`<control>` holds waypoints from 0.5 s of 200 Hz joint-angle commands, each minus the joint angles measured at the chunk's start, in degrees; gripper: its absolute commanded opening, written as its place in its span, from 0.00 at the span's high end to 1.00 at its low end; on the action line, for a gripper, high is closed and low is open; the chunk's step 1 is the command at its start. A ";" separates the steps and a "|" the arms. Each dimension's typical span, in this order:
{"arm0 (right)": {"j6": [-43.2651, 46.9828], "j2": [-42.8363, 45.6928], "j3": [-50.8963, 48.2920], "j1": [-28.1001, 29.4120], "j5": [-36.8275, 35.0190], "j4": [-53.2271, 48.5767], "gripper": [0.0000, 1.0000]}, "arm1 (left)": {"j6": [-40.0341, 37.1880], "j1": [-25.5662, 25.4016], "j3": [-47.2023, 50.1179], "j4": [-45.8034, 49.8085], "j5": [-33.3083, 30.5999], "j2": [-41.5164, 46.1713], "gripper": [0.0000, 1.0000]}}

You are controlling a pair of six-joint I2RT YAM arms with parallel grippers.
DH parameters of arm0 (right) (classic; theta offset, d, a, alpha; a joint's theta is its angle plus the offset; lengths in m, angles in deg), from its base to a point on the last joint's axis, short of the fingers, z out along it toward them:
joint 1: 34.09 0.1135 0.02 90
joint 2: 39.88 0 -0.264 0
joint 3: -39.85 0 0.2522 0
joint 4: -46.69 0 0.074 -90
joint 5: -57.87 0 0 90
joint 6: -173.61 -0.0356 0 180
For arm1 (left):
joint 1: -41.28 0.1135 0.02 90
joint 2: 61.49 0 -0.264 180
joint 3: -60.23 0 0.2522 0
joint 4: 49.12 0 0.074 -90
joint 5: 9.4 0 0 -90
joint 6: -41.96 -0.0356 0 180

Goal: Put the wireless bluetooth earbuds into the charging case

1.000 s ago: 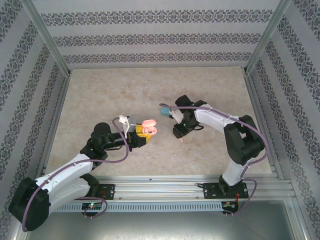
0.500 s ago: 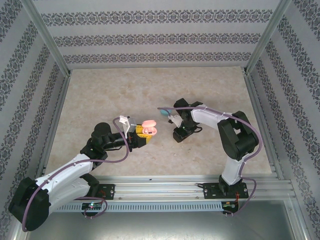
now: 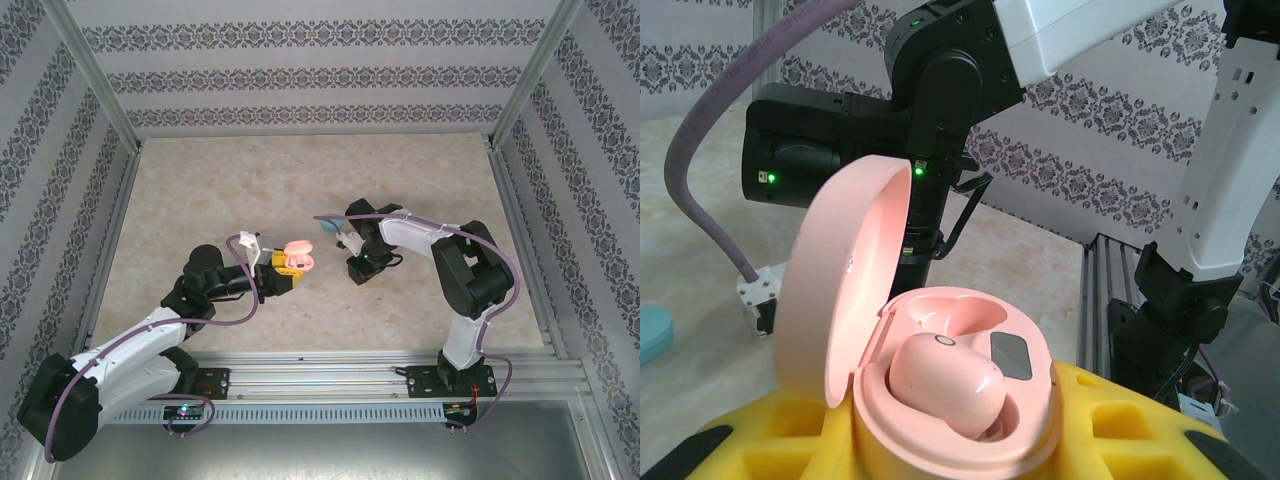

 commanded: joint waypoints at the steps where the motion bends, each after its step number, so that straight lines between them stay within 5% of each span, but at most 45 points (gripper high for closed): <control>1: -2.98 1.51 0.79 0.41 -0.68 -2.85 0.78 | -0.53 -0.66 -1.73 -0.69 0.75 0.28 0.80; 100: -19.28 23.23 2.81 3.28 -2.94 -12.28 0.80 | -0.04 -0.70 -2.17 -1.83 1.90 0.62 0.80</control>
